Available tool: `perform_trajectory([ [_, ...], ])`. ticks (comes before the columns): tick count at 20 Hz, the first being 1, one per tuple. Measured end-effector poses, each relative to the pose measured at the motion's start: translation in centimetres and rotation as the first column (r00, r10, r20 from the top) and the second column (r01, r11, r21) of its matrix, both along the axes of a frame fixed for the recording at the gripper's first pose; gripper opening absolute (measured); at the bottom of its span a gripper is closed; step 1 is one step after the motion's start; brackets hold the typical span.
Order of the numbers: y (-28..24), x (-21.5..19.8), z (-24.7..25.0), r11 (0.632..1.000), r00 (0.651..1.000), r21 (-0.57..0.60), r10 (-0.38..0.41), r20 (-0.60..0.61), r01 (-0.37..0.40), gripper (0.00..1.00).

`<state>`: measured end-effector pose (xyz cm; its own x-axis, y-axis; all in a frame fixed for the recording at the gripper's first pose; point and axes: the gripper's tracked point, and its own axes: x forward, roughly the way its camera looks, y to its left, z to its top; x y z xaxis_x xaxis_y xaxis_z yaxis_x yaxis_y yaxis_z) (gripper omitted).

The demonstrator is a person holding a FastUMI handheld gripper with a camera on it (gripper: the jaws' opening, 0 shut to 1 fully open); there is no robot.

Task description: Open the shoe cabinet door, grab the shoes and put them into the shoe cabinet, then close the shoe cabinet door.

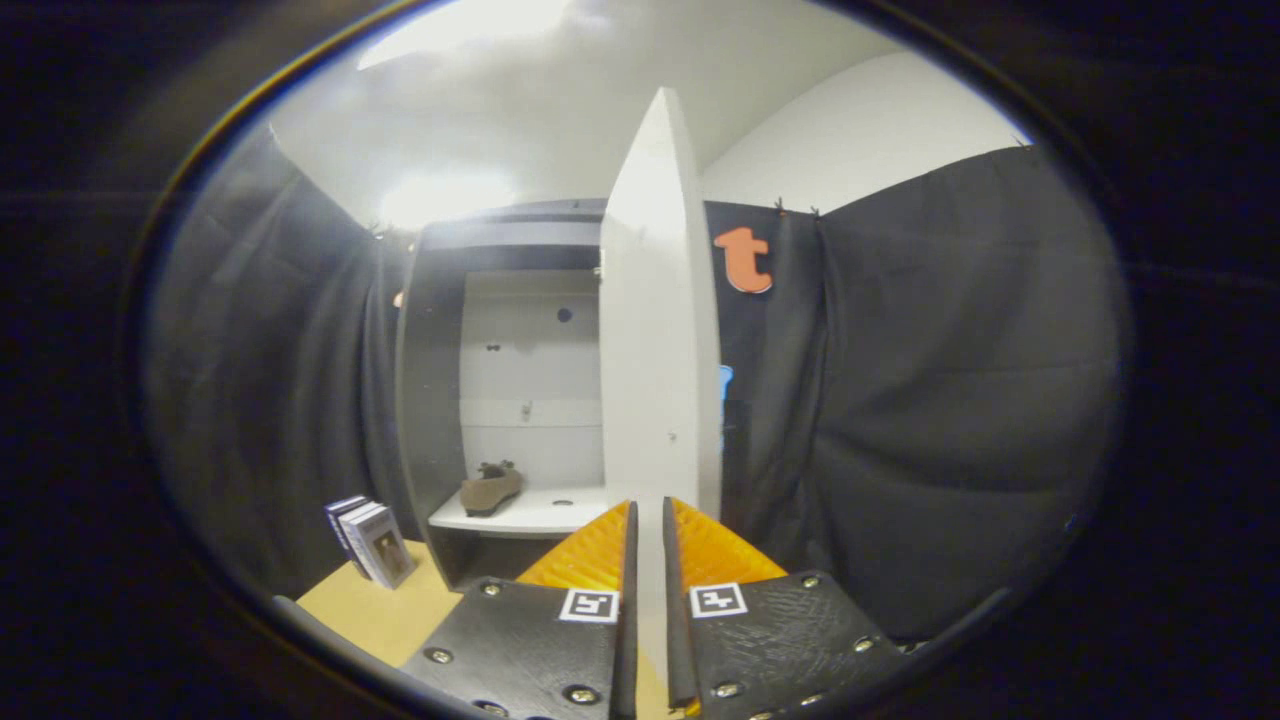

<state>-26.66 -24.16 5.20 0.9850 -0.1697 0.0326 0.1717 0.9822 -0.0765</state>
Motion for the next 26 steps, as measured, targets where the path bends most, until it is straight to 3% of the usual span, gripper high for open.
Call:
perform_trajectory([
  [11, 12.0, 5.4, -9.4, 0.972, 0.958, 0.042, 0.236, -0.162, -0.232, 0.12],
  [13, 13.5, 7.0, -12.7, 0.967, 0.942, 0.067, 0.253, -0.219, -0.245, 0.28],
  [17, 15.0, 9.5, -19.6, 0.963, 0.901, 0.126, 0.266, -0.342, -0.237, 0.29],
  [21, 15.8, 11.4, -28.0, 0.964, 0.836, 0.188, 0.256, -0.485, -0.187, 0.29],
  [26, 17.7, 11.6, -39.3, 0.959, 0.693, 0.251, 0.269, -0.669, -0.129, 0.3],
])
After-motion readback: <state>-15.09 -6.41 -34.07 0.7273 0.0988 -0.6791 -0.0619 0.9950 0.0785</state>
